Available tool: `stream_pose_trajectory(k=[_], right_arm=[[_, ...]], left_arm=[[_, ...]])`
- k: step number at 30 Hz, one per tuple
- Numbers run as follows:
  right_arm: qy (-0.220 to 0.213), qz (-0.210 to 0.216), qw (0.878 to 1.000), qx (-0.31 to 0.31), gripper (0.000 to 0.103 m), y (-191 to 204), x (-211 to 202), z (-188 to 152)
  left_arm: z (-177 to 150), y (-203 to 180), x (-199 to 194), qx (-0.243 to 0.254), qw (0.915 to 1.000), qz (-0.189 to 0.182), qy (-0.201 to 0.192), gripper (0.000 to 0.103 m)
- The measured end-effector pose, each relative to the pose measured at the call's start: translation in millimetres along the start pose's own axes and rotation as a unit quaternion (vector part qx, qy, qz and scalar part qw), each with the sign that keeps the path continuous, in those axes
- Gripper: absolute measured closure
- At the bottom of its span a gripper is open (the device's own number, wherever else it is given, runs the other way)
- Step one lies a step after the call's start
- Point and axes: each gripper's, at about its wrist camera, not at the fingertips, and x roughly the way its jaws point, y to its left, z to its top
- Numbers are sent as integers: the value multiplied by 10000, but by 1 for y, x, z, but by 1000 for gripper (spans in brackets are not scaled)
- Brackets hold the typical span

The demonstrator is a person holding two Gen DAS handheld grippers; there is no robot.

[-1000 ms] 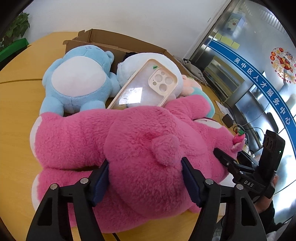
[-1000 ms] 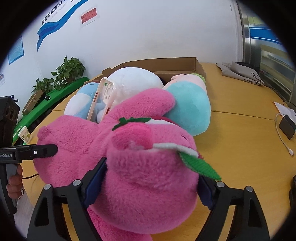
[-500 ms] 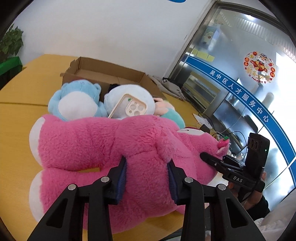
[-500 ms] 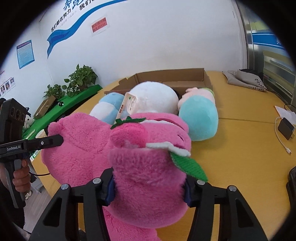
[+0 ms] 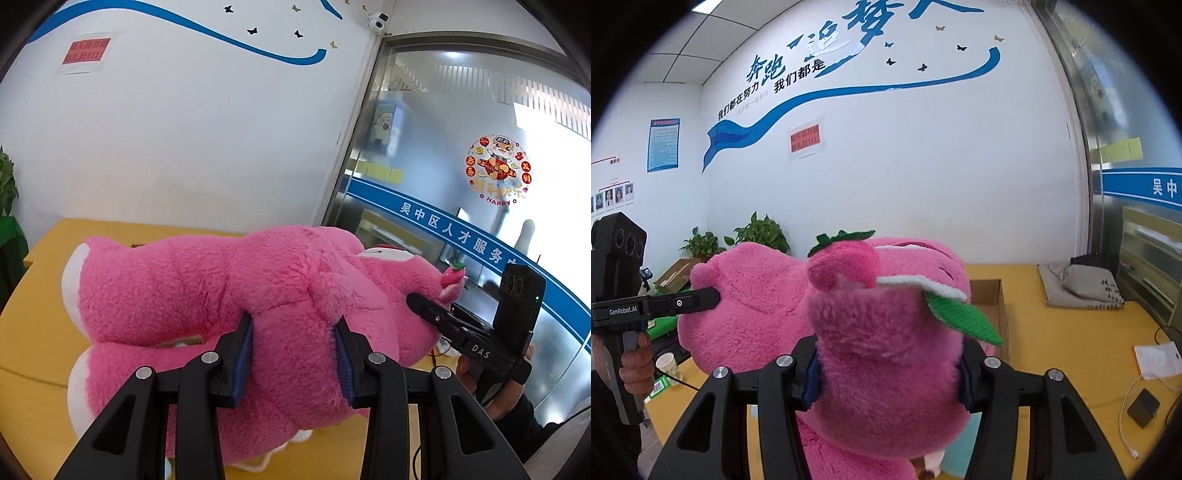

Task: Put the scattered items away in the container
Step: 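Grasp the large pink bear with the right gripper and lift it, then lower the pink bear into the cardboard box and open the right gripper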

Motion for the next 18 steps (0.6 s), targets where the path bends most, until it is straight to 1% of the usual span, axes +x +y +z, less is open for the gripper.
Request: stream_pose_trajectory(k=[6, 9, 11, 13, 15, 16, 18], right_arm=[[-321, -100, 9994, -53, 48, -32, 76, 61], [-379, -180, 9991, -24, 48, -54, 127, 84], [-359, -254, 9990, 28, 48, -70, 164, 93], [-284, -319, 9990, 103, 48, -86, 200, 94], [-125, -357, 9990, 221, 48, -106, 237, 89], [5, -388, 9989, 281, 48, -115, 255, 84], [341, -488, 9974, 397, 48, -134, 297, 64]], left_arm=[[81, 46, 69, 193, 9997, -2, -137, 62], [114, 75, 114, 162, 9998, 10, -65, 62], [132, 98, 153, 79, 9999, 37, 85, 62], [141, 122, 194, 7, 9995, 72, 310, 62], [140, 148, 234, -188, 9980, 61, 594, 62], [136, 159, 252, -296, 9968, 62, 740, 62], [117, 186, 298, -567, 9915, 154, 1163, 62]])
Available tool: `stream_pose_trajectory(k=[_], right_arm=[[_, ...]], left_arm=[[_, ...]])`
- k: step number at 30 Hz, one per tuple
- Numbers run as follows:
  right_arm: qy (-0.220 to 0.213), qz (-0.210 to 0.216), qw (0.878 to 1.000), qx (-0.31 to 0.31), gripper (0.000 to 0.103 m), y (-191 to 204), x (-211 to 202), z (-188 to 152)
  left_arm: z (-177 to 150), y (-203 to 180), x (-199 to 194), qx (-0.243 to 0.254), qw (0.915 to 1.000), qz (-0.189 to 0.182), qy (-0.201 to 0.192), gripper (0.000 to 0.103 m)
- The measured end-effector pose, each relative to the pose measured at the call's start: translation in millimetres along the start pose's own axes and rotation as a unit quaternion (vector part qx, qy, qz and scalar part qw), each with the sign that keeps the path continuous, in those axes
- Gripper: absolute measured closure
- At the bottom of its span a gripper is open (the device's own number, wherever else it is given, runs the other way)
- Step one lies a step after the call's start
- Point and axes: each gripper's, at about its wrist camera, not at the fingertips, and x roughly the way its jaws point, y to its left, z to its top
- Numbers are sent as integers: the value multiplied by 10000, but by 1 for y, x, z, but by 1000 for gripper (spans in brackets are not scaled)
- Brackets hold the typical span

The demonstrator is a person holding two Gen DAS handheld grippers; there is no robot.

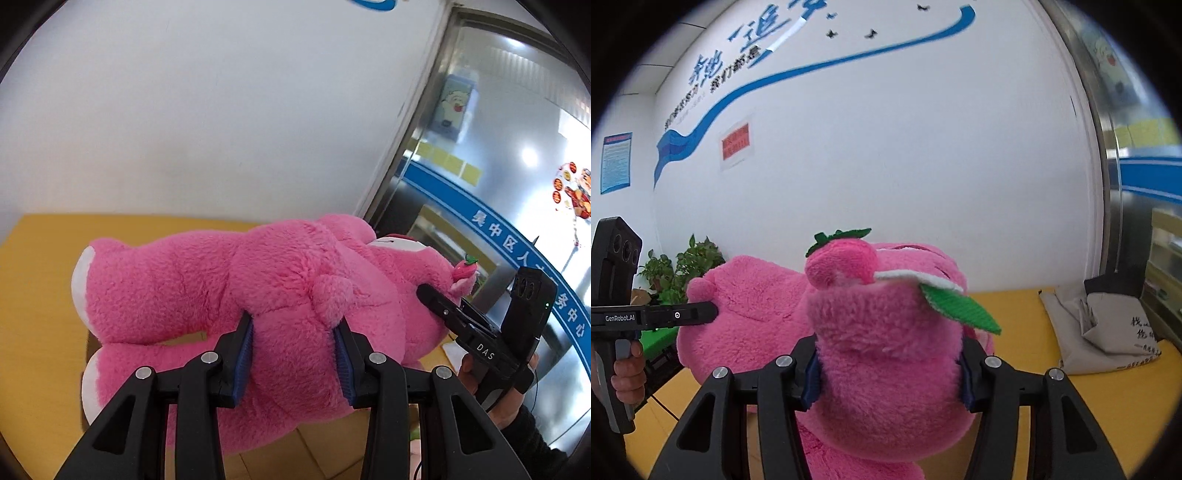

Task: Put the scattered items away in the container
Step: 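Lower the pink bear into the cardboard box and open the right gripper, then move the right tool to the blue bear with red headband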

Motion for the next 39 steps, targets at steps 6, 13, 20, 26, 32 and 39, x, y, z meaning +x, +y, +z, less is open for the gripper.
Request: stream_pose_trajectory(k=[6, 13, 20, 26, 32, 39], right_arm=[[2201, -894, 9714, -18, 39, -33, 124, -82], [2314, -1209, 9653, -33, 19, -32, 101, -68], [1300, -879, 9870, -349, 10, 24, -34, -35], [942, -844, 9912, -390, 0, 58, -125, -46], [1027, -952, 9899, -234, 0, 82, -174, -72], [1245, -1045, 9860, -364, 0, 95, -200, -96]], left_arm=[[-61, 63, 131, -567, 9869, 216, 1493, 81], [-51, 41, 85, -299, 9883, 837, 1241, 69], [-54, -29, -75, 88, 9940, 1089, 1, 1], [-113, -99, -178, 628, 9773, 1962, -488, 0], [-171, -133, -202, 670, 9759, 2043, -364, 0], [-199, -148, -206, 576, 9789, 1937, -303, 0]])
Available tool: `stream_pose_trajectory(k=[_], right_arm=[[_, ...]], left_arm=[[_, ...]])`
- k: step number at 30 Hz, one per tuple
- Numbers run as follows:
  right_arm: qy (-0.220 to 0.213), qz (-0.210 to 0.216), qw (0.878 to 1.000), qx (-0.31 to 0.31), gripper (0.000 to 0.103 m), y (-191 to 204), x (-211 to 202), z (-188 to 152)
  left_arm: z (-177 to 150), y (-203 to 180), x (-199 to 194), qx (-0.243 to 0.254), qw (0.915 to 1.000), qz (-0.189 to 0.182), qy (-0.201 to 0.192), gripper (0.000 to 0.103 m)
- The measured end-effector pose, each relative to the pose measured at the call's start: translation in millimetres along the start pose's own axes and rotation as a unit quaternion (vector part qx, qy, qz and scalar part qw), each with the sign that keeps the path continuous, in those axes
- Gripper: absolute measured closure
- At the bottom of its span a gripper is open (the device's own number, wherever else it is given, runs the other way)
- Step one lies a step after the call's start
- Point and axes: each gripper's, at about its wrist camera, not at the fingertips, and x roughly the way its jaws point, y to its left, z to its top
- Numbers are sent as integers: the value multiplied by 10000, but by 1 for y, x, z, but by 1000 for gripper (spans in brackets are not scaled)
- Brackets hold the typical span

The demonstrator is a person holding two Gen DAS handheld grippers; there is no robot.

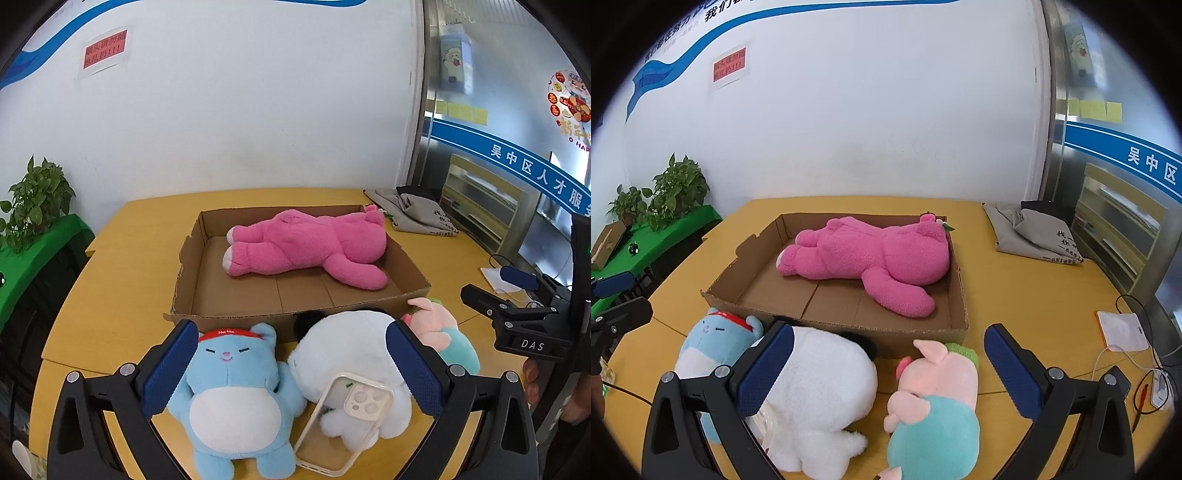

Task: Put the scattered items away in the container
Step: 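Move the right tool to the blue bear with red headband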

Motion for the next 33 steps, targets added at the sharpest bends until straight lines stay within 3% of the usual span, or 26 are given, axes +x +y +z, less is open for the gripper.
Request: stream_pose_trajectory(k=[20, 30, 33], right_arm=[[33, -115, 9999, -65, 0, 2, -13, -17], [172, 3, 9998, -60, 0, 11, -5, -24], [257, 271, 9993, -48, 0, 19, -1, -28]], left_arm=[[-27, -2, 2, -242, 9992, -212, 251, 0], [-38, 30, 9, -495, 9977, -203, 416, 0], [-46, 48, 14, -569, 9967, -191, 554, 0]])
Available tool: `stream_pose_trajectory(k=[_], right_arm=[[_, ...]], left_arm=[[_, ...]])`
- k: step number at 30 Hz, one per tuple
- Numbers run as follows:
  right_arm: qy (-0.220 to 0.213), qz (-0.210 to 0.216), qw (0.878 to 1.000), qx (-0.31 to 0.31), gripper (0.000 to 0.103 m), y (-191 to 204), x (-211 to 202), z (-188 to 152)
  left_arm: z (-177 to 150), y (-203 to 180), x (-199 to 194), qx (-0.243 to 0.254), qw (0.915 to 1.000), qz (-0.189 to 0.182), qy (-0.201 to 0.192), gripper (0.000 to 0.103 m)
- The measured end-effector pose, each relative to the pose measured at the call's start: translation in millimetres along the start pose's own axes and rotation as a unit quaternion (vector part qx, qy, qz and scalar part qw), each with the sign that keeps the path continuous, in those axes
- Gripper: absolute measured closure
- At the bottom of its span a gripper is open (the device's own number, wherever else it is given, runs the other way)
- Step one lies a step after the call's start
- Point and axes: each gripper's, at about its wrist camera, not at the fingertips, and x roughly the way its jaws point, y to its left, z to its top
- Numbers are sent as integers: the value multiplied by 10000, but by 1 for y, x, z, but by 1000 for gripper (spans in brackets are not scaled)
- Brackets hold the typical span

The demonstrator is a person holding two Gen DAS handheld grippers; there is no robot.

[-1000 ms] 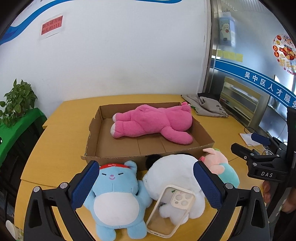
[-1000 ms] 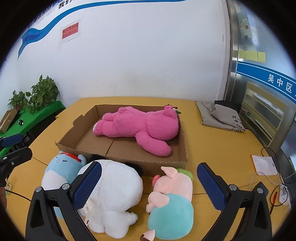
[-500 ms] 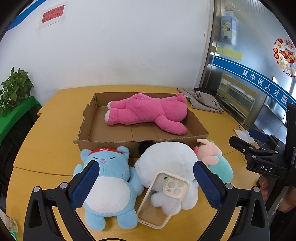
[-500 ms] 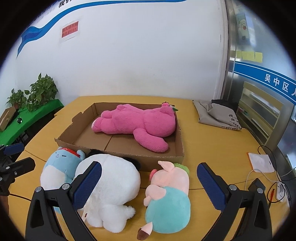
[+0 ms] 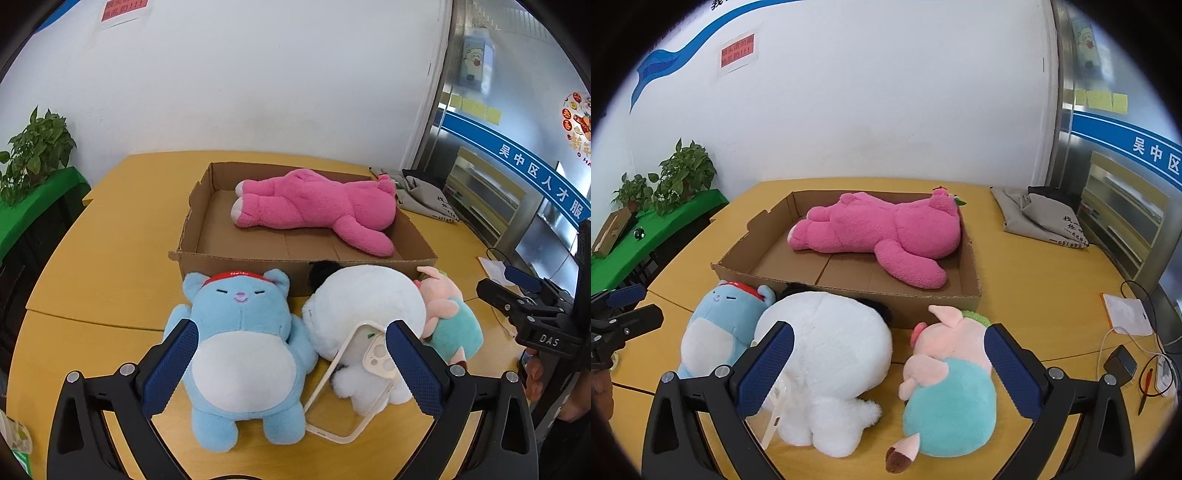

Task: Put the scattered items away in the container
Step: 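Move the right tool to the blue bear with red headband, then grasp the blue bear with the right gripper and lift it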

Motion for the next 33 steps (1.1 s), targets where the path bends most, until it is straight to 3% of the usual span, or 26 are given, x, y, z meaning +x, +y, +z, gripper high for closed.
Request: stream_pose_trajectory(k=[6, 12, 15, 18, 21, 25, 30, 33], right_arm=[[264, 1241, 9914, -321, 0, 54, 16, -12], [727, 2403, 9630, -980, 0, 140, 53, -34], [897, 2525, 9547, -1294, 0, 176, 79, -46], [962, 2312, 9557, -1548, 1, 199, 105, -58], [869, 2010, 9590, -1802, 7, 212, 121, -66], [951, 2660, 9460, -1589, 17, 212, 116, -69], [954, 3554, 9147, -1674, 23, 212, 97, -75], [1023, 3410, 9280, -1099, 23, 189, 99, -68]], left_arm=[[-6, 48, 24, -239, 9990, -26, 377, 0], [-9, 92, 71, -685, 9913, -628, 929, 0], [-18, 111, 97, -872, 9872, -554, 1214, 0], [-29, 133, 108, -1380, 9744, -1175, 1327, 0], [-33, 135, 103, -1324, 9746, -1237, 1314, 0], [-37, 145, 83, -1308, 9790, -1007, 1193, 0], [-52, 161, 59, -1235, 9804, -927, 1225, 0], [-59, 182, 52, -1556, 9760, -983, 1163, 0]])
